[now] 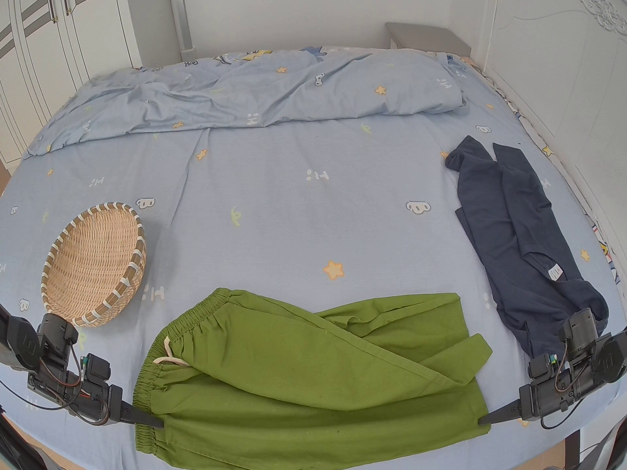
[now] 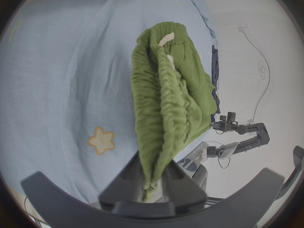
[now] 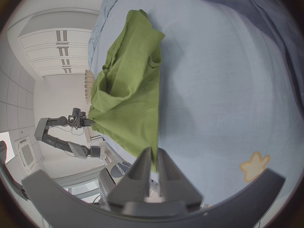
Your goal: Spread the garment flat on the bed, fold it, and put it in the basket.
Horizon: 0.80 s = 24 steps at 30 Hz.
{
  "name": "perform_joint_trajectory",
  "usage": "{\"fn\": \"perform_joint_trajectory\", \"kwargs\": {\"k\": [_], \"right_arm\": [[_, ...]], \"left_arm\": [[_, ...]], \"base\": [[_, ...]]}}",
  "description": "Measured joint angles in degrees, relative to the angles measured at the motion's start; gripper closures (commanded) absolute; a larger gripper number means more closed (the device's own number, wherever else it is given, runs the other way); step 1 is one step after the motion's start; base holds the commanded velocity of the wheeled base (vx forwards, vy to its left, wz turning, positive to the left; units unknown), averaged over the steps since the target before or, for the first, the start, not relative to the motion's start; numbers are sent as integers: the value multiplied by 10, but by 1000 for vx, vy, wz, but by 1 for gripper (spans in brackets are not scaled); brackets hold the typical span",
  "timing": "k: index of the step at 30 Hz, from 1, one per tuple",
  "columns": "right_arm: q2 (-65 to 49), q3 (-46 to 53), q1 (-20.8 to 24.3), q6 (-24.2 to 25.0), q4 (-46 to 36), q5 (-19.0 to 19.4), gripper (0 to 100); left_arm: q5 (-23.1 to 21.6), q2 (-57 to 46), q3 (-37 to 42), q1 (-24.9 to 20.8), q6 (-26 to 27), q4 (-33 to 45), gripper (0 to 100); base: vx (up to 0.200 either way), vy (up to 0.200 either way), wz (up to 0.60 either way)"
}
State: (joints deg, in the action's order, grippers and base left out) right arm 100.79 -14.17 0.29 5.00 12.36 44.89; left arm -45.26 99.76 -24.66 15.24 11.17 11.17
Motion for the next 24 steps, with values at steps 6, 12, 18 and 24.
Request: {"fn": "perform_joint_trajectory", "kwargs": {"k": [6, 12, 18, 24], "right_arm": [[6, 2, -3, -1, 11, 1, 0], [0, 9, -5, -1, 20, 2, 0], [-40, 6, -14, 0, 21, 1, 0], [-96, -19, -27, 2, 17, 0, 0]], "left_arm": [[0, 6, -2, 0, 1, 0, 0], [0, -3, -4, 5, -1, 5, 0], [0, -60, -35, 16, -4, 82, 0], [0, -109, -154, 19, -7, 217, 0]], "base": [[0, 0, 0], [0, 0, 0], [0, 0, 0], [0, 0, 0]]}}
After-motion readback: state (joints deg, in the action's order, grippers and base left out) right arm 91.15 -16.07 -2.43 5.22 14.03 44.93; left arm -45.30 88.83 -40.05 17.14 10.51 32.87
